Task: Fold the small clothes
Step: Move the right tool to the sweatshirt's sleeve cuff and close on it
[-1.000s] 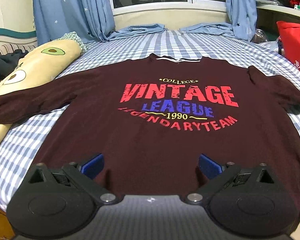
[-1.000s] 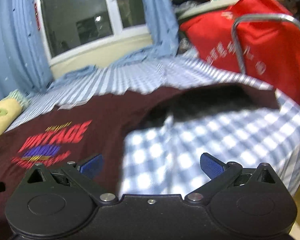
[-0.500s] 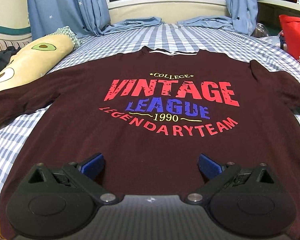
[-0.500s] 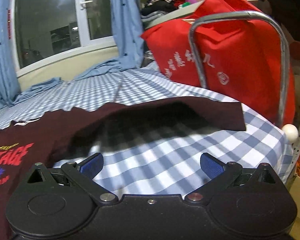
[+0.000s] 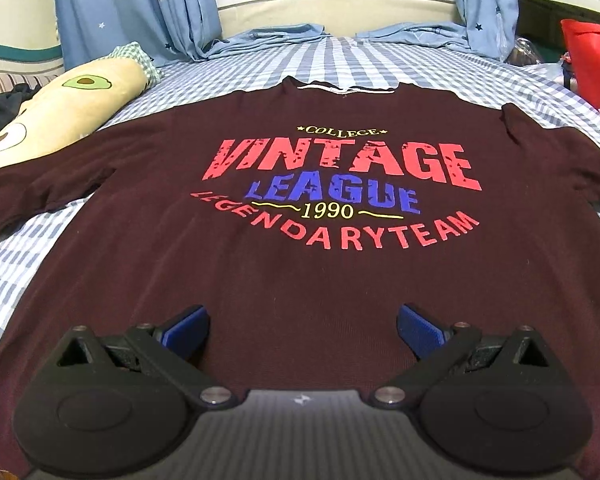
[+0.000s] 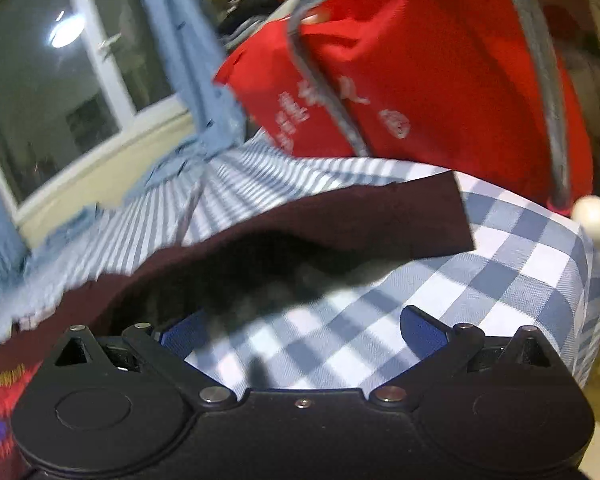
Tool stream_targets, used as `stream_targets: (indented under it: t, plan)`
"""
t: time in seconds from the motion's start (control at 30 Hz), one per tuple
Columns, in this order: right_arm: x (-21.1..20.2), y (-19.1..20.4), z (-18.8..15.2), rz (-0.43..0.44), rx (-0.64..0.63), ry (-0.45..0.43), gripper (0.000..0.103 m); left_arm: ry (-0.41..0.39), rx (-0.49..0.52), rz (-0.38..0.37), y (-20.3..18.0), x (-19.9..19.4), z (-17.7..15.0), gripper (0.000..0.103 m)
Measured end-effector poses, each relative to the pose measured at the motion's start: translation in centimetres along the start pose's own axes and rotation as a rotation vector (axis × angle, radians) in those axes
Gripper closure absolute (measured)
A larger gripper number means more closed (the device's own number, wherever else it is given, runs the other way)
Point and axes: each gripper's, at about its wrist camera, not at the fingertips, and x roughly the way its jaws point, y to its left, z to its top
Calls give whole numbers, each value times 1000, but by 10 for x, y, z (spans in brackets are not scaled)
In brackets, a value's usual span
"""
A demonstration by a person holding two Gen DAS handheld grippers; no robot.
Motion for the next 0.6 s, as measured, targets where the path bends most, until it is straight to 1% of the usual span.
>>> stream_targets:
  t: [0.07,0.17,0.23,0.37,0.43,0.47,0.53,0.6]
  plan:
    - [3,-11,5,27,83,-12,2,2,-6,-2,0,1,-1,1]
    - [1,-27,10,124,243,-59,3,5,-12,-2,0,1,-1,1]
    - [2,-35,12,170,334,-77,3,5,-9,0,-1,0,-1,1]
    - [18,-49,16,234,553,-43,2,13,-8,-3,-1,-2,0,1]
    - [27,-52,18,231,629,-44,4,18,-12,-11,1,-4,1,1]
    - [30,-52,21,213,657,-53,7,19,-17,-16,2,-5,2,1]
    - [34,-52,25,154,707,-70,13,18,-27,-24,5,-9,2,1]
    - [35,-52,25,103,760,-89,22,14,-34,-27,8,-13,1,1]
